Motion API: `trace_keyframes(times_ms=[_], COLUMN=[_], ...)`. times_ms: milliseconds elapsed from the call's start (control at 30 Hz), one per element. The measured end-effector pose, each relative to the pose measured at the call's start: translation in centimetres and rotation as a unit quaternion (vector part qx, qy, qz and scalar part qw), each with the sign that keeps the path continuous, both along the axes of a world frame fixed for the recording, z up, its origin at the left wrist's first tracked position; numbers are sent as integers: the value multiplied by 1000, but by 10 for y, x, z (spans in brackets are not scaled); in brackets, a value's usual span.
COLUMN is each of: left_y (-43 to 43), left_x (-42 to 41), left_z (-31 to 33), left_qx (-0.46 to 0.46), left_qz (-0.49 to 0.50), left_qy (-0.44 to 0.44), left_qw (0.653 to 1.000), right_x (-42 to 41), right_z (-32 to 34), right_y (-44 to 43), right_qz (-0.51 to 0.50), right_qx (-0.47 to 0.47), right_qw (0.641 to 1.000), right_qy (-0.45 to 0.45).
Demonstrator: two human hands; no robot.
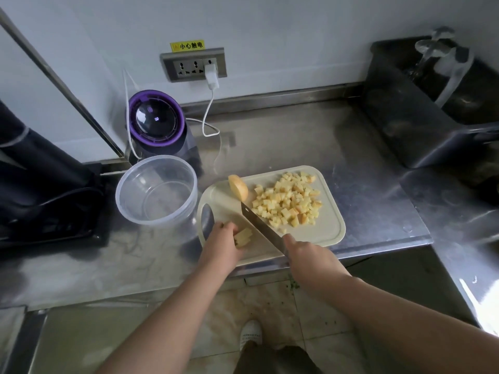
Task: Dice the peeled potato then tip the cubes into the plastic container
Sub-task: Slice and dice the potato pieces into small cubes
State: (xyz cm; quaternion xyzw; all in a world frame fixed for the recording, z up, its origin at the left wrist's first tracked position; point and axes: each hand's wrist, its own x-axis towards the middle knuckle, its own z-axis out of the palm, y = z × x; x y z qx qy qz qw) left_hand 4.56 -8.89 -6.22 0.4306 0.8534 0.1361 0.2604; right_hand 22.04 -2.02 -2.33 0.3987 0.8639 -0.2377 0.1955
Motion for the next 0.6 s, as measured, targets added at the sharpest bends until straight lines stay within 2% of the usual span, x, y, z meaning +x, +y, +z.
trace_keyframes(times_ms=[267, 600], left_y=[-2, 19], left_x=[6, 14], left_z=[-7, -11], left_qx=[40, 88], left_qz=[63, 122], left_qy=[9, -21], left_qw=[997, 988], right_x=[-9, -15], right_z=[7, 7], right_y=[-14, 8], right_qz=[28, 20], right_qx=[-25, 10], right_qw=[999, 1000], right_qy=[-11, -22])
